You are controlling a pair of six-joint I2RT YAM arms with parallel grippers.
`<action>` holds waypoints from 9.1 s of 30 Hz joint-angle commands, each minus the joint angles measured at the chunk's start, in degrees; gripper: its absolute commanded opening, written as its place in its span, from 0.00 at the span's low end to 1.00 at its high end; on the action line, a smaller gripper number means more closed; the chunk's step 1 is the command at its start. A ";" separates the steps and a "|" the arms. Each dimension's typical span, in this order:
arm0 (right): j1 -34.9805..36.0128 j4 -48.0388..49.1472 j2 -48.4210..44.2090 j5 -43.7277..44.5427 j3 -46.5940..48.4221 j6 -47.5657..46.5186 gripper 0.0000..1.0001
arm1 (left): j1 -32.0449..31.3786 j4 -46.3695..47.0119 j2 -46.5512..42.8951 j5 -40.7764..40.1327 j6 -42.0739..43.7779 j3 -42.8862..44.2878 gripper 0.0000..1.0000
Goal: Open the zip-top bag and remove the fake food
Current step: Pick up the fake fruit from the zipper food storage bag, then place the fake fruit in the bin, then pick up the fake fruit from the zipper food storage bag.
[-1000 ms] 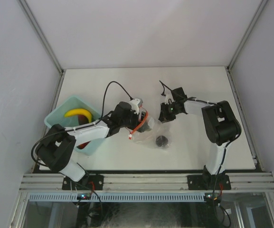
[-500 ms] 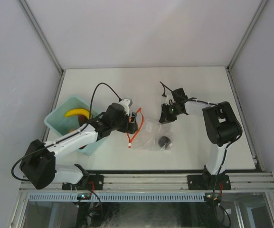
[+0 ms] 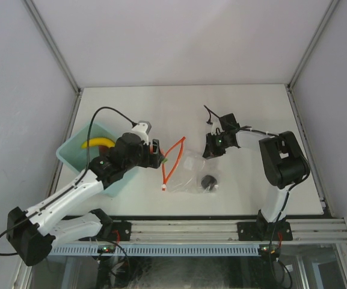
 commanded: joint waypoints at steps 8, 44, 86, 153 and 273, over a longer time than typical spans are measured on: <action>-0.36 3.20 -3.96 0.29 -0.89 -0.77 0.12 | 3.43 -6.74 -6.57 -5.54 -0.44 6.35 0.11; -0.86 3.75 -3.71 0.39 -1.21 -0.41 0.13 | 39.11 -14.25 -9.93 -10.95 -14.55 2.42 0.06; -0.97 3.79 -3.82 -0.38 -1.18 -0.80 0.14 | 40.41 -19.06 -6.47 -13.09 -15.83 7.95 1.00; 10.16 5.33 -64.81 17.24 -34.07 21.60 0.28 | 3.69 -1.05 23.71 21.52 14.46 13.29 0.23; 13.21 20.17 -29.68 7.03 -32.23 34.71 0.22 | -19.29 77.93 37.71 24.33 34.21 -17.34 0.94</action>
